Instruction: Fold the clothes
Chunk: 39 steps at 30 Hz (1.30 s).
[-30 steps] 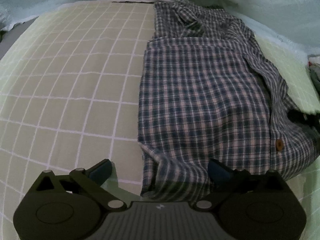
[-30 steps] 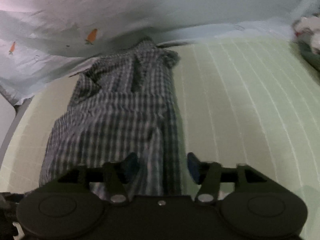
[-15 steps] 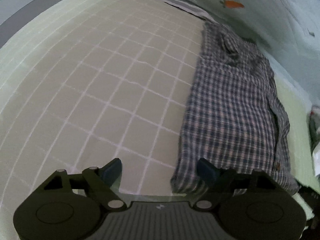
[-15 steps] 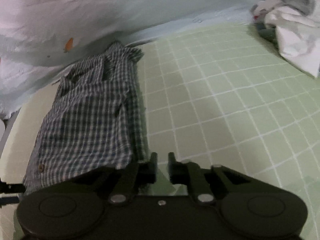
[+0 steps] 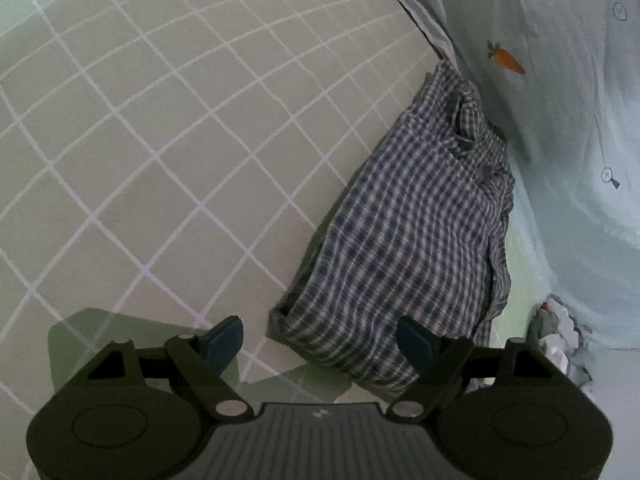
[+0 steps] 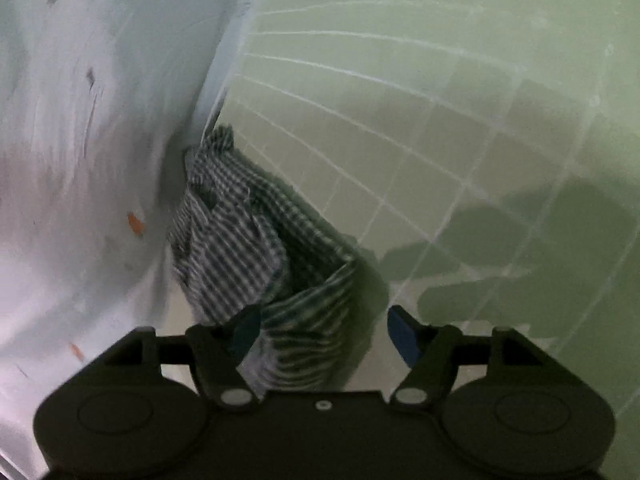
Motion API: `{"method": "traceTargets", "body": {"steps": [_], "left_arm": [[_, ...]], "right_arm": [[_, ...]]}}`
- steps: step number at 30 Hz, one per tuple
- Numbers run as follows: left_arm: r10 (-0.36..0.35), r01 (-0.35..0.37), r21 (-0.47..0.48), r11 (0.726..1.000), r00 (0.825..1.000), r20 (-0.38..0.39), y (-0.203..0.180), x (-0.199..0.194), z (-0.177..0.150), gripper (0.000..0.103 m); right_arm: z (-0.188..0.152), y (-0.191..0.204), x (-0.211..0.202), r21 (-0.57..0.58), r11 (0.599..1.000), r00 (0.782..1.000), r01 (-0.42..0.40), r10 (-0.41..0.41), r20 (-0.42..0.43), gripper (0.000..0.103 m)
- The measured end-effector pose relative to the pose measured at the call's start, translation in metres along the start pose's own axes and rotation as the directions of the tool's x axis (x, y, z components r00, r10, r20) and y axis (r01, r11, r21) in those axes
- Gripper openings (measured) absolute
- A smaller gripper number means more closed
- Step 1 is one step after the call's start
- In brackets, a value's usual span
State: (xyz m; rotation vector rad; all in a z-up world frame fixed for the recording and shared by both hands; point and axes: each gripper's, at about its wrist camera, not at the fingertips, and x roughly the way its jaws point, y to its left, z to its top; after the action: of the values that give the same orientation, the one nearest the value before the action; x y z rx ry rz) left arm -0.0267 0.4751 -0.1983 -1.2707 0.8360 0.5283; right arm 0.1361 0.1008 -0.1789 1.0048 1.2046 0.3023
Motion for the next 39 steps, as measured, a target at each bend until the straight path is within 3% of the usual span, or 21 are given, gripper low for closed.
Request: {"method": "traceTargets", "body": {"steps": [4,8,10,11,12,13,14,16,19,27,33,39], "left_arm": [[-0.003,0.003,0.001,1.000,1.000,-0.001,0.001,0.000,-0.001,0.084],[-0.013,0.013,0.006,1.000,1.000,0.009,0.001,0.005,-0.001,0.083],[-0.024,0.024,0.032,0.999,1.000,0.014,-0.002,0.008,-0.001,0.083],[-0.031,0.030,0.050,0.998,0.999,0.017,-0.004,0.009,-0.001,0.083],[-0.033,0.032,0.064,0.997,0.999,0.021,-0.006,0.011,-0.001,0.076],[-0.029,0.028,0.073,0.997,0.999,0.025,-0.008,0.012,-0.001,0.062],[-0.019,0.017,0.078,0.997,1.000,0.024,-0.009,0.014,-0.001,0.044],[-0.020,0.019,0.055,0.998,1.000,0.012,-0.005,0.017,-0.001,0.022],[-0.077,0.078,-0.013,0.997,0.997,0.020,0.006,0.011,-0.004,0.013],[-0.104,0.100,0.073,0.992,0.993,0.058,0.014,-0.030,-0.040,0.009],[-0.118,0.116,0.071,0.991,0.993,0.023,0.028,-0.077,-0.079,0.009],[-0.180,0.174,0.069,0.982,0.980,0.083,0.007,-0.126,-0.085,0.008]], "right_arm": [[-0.005,0.004,-0.002,0.001,0.998,0.998,-0.063,0.063,0.000,0.084],[-0.006,0.016,0.013,-0.118,0.993,1.000,0.002,-0.005,-0.030,0.084],[-0.007,0.021,0.023,-0.163,0.987,0.999,0.002,-0.008,-0.035,0.077],[-0.007,0.022,0.027,-0.183,0.983,0.999,0.002,-0.009,-0.038,0.065],[-0.007,0.023,0.031,-0.201,0.979,0.999,0.015,-0.022,-0.037,0.055],[-0.008,0.024,0.035,-0.215,0.976,0.998,0.034,-0.043,-0.040,0.036],[-0.008,0.022,0.037,-0.215,0.976,0.997,0.047,-0.059,-0.047,0.027],[-0.009,0.014,0.036,-0.179,0.984,0.998,0.019,-0.029,-0.055,0.017],[-0.010,0.008,0.027,-0.167,0.986,0.999,-0.004,-0.005,-0.053,0.009],[-0.021,0.000,-0.009,-0.202,0.979,0.999,-0.016,0.005,-0.052,0.006],[-0.032,-0.008,-0.055,-0.103,0.993,0.995,-0.054,0.045,-0.090,0.006],[-0.043,-0.015,-0.102,-0.002,0.996,0.988,-0.088,0.087,-0.124,0.006]]}}
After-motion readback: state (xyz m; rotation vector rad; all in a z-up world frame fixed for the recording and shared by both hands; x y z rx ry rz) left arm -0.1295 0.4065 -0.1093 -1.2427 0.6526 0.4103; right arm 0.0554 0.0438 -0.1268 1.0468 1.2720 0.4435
